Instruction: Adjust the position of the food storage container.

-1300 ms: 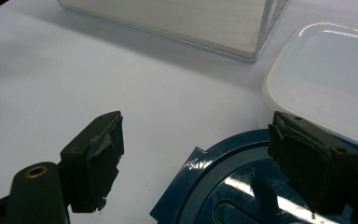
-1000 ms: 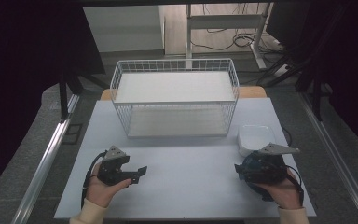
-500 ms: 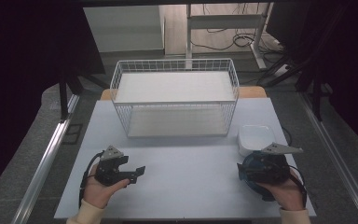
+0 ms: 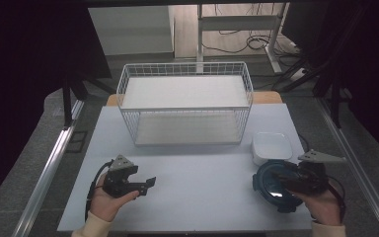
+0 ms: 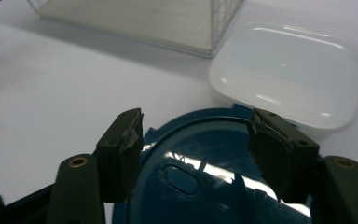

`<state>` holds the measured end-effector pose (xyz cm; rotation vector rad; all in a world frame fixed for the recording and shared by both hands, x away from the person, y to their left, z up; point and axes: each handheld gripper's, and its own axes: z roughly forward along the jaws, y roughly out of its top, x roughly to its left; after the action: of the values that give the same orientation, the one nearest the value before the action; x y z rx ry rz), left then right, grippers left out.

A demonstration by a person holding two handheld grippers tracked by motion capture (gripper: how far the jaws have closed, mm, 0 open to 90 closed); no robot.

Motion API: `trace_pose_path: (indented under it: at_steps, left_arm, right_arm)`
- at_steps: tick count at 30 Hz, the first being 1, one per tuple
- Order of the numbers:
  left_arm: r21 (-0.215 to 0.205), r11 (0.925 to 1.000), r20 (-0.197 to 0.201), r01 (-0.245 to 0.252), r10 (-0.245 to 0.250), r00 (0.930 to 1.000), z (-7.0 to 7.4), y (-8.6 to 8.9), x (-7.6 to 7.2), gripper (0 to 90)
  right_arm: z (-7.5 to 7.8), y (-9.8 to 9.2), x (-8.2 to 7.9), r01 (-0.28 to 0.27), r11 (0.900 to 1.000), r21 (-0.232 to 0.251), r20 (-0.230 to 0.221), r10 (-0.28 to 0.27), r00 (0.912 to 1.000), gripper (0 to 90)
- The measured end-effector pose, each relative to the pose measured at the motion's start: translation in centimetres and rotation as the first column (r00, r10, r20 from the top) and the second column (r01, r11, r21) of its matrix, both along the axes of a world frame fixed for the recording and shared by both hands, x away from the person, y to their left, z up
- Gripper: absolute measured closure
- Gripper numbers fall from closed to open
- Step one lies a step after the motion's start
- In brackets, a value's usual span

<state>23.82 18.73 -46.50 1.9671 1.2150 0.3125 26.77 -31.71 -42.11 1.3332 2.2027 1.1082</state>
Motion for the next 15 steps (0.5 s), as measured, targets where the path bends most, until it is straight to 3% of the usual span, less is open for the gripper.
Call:
trace_pose_path:
  at_steps: [3,8,15]
  left_arm:
    - [0.000,1.0000,-0.015,-0.002,0.002,0.9999,-0.3,0.1,0.1,21.1]
    - [0.008,0.9999,-0.035,0.008,-0.008,0.9994,-0.7,-0.3,0.2,21.0]
    - [0.010,0.9999,-0.039,0.011,-0.011,0.9992,-0.8,-0.4,0.2,20.8]
  right_arm:
    - [-0.1,-1.6,0.1,0.054,0.999,-0.003,-0.015,-0.054,0.9984,41.5]
    - [-0.3,-2.7,0.0,0.069,0.997,-0.033,-0.018,-0.069,0.9974,44.9]
    - [-0.3,-4.7,-0.2,0.122,0.992,-0.033,-0.032,-0.123,0.9919,52.2]
